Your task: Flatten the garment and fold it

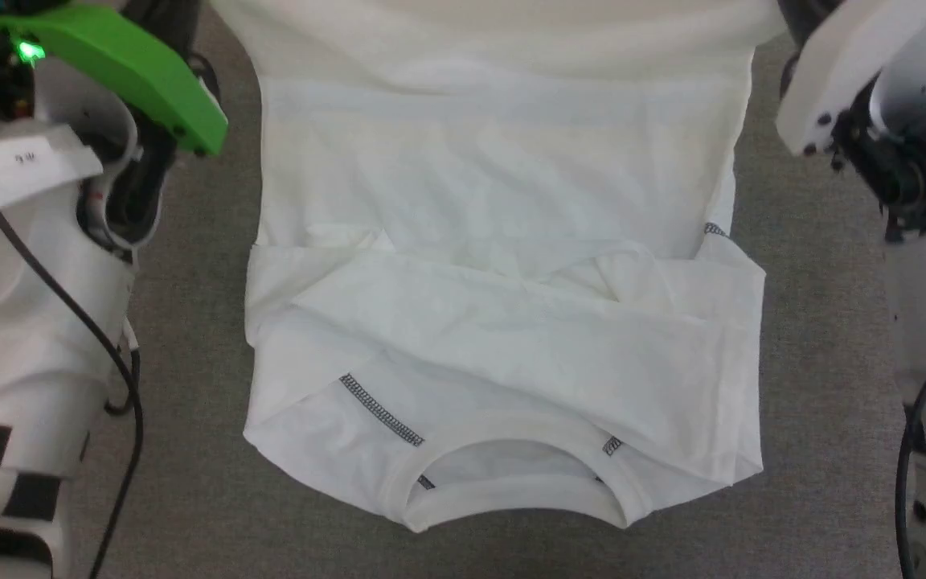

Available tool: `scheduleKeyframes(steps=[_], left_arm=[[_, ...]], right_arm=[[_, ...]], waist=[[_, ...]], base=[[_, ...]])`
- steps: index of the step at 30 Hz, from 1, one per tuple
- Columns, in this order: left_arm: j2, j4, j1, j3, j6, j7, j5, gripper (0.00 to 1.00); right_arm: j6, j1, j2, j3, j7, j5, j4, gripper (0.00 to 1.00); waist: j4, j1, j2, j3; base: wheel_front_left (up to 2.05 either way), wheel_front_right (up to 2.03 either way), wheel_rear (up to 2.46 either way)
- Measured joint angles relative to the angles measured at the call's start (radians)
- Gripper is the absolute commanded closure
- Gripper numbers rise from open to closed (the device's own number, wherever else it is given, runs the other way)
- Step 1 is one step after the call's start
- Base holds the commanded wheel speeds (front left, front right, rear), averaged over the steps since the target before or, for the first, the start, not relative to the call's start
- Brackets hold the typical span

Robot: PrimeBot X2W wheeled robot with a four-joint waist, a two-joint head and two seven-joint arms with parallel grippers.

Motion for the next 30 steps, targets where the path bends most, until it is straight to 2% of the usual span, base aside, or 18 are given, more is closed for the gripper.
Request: scheduleKeyframes(steps=[5, 12, 19, 25, 30], left_arm=[[0.024, -0.105, 0.225, -0.006, 0.006, 0.019, -0.063, 1.00], [0.030, -0.297, 0.527, 0.012, 0.099, 0.008, -0.132, 1.00], [0.034, -0.447, 0.795, 0.018, 0.192, 0.001, -0.178, 1.00], [0.034, -0.463, 0.925, 0.016, 0.243, 0.011, -0.208, 1.00], [0.035, -0.408, 0.975, 0.004, 0.275, 0.057, -0.236, 1.00]], right_arm=[[0.000, 0.251, -0.010, -0.059, 0.077, 0.094, -0.129, 1.00], [0.000, 0.532, 0.050, -0.164, 0.138, 0.125, -0.251, 1.00], [0.000, 0.749, 0.095, -0.214, 0.172, 0.126, -0.309, 1.00], [0.000, 0.858, 0.113, -0.211, 0.189, 0.126, -0.309, 1.00], [0.000, 0.899, 0.122, -0.194, 0.185, 0.105, -0.261, 1.00]], waist=[[0.001, 0.0000, 0.0001, -0.109], [0.005, 0.0000, 0.0000, -0.255], [0.010, -0.0001, 0.0000, -0.370], [0.013, -0.0001, 0.0000, -0.417], [0.006, -0.0001, 0.0000, -0.408]], base=[[0.00, 0.00, 0.00], [0.00, 0.00, 0.00], [0.00, 0.00, 0.00], [0.00, 0.00, 0.00], [0.00, 0.00, 0.00]])
